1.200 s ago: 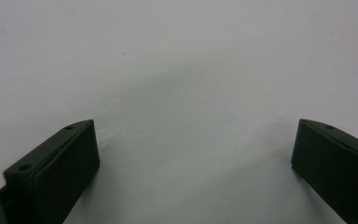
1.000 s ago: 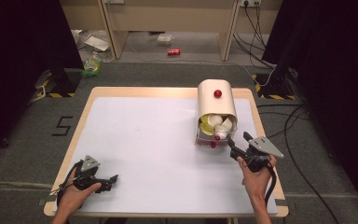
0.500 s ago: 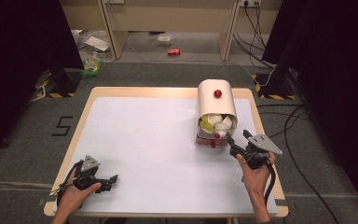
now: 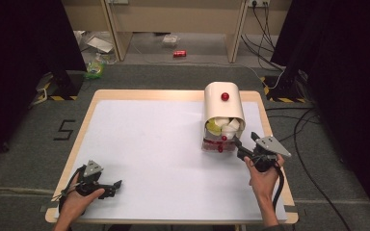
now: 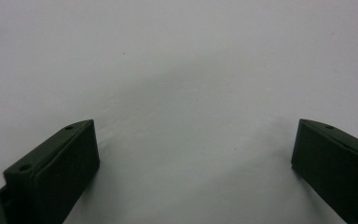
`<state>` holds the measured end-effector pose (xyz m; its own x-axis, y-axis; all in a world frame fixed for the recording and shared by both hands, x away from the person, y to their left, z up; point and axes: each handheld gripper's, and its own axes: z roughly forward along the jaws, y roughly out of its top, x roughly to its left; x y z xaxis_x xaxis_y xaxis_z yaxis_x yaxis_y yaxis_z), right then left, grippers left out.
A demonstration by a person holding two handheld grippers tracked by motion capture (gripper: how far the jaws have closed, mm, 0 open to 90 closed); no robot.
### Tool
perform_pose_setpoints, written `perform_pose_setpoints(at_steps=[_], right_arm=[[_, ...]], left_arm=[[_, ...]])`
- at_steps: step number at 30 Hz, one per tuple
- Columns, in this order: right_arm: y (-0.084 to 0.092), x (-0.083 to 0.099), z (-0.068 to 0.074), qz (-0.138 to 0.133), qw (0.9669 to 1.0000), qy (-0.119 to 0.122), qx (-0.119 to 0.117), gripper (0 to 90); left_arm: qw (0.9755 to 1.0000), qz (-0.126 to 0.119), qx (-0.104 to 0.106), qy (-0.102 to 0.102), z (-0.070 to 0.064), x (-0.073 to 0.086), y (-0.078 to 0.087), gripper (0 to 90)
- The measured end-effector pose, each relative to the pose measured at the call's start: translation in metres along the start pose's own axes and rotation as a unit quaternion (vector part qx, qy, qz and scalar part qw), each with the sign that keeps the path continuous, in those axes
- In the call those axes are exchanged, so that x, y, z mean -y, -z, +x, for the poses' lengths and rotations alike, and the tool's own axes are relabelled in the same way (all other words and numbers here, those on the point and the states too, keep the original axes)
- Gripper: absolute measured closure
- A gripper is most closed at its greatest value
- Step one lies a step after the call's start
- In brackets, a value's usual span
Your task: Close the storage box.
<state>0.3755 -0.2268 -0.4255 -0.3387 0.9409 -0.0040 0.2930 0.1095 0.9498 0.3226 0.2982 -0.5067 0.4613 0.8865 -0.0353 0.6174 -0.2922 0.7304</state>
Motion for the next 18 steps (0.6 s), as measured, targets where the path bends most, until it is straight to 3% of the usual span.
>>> perform_pose_setpoints(at_steps=[18], right_arm=[[-0.005,-0.0016,-0.0022,-0.001,1.0,-0.001,0.002,33.7]], left_arm=[[1.0,0.0,0.0,0.0,0.0,0.0,0.0,0.0]])
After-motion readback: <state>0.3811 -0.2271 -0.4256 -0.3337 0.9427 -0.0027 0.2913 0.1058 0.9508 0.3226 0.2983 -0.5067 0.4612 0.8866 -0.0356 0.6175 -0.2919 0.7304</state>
